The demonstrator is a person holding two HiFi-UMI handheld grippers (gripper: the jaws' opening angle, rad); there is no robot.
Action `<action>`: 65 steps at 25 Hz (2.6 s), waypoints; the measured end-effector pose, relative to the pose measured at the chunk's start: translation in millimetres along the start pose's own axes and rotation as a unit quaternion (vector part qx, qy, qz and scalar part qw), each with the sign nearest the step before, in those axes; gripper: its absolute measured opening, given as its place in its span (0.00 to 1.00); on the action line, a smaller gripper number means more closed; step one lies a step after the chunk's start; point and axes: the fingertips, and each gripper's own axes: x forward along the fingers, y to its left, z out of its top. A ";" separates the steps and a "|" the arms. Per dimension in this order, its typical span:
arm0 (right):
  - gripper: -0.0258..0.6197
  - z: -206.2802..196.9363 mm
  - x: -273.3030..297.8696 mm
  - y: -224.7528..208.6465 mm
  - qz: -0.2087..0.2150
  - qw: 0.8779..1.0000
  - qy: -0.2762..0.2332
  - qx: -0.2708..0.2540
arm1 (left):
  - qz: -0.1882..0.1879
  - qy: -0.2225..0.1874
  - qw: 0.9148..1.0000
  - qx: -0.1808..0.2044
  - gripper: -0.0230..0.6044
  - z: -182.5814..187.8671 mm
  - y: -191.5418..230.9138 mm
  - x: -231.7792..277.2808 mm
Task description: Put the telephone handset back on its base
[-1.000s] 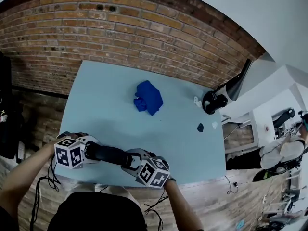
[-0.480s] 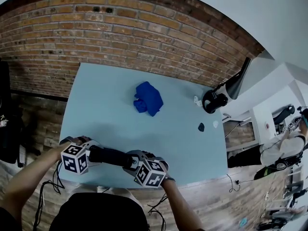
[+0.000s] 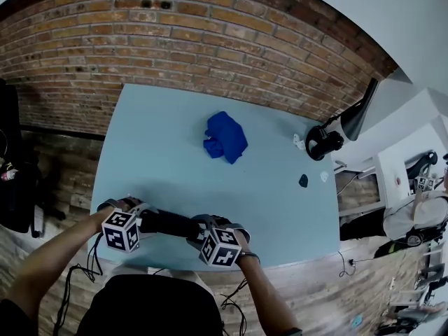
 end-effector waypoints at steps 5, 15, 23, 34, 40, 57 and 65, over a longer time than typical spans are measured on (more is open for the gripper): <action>0.43 -13.2 13.9 3.8 0.009 1.000 0.014 -0.001 | -0.004 0.016 1.000 -0.001 0.45 -7.7 -4.7 16.6; 0.43 -22.0 32.3 1.4 0.016 0.999 0.029 0.009 | 0.002 0.050 0.999 0.016 0.46 -25.0 -1.7 35.2; 0.43 -31.0 44.6 1.1 0.026 0.999 0.040 0.015 | 0.008 0.074 0.997 0.014 0.46 -35.3 -2.2 49.8; 0.43 -37.2 57.0 4.7 0.024 0.998 0.049 0.024 | -0.004 0.078 0.997 0.020 0.46 -43.2 -5.9 58.4; 0.43 -39.1 60.4 2.7 0.028 0.998 0.056 0.024 | -0.014 0.076 0.997 0.014 0.46 -43.9 -5.2 58.6; 0.43 -44.7 62.6 3.1 0.028 0.998 0.047 0.035 | -0.038 0.077 0.996 0.013 0.51 -43.7 -3.6 60.6; 0.43 -46.7 61.9 3.4 0.027 0.998 0.048 0.033 | -0.041 0.104 0.993 0.029 0.52 -61.6 -10.3 62.4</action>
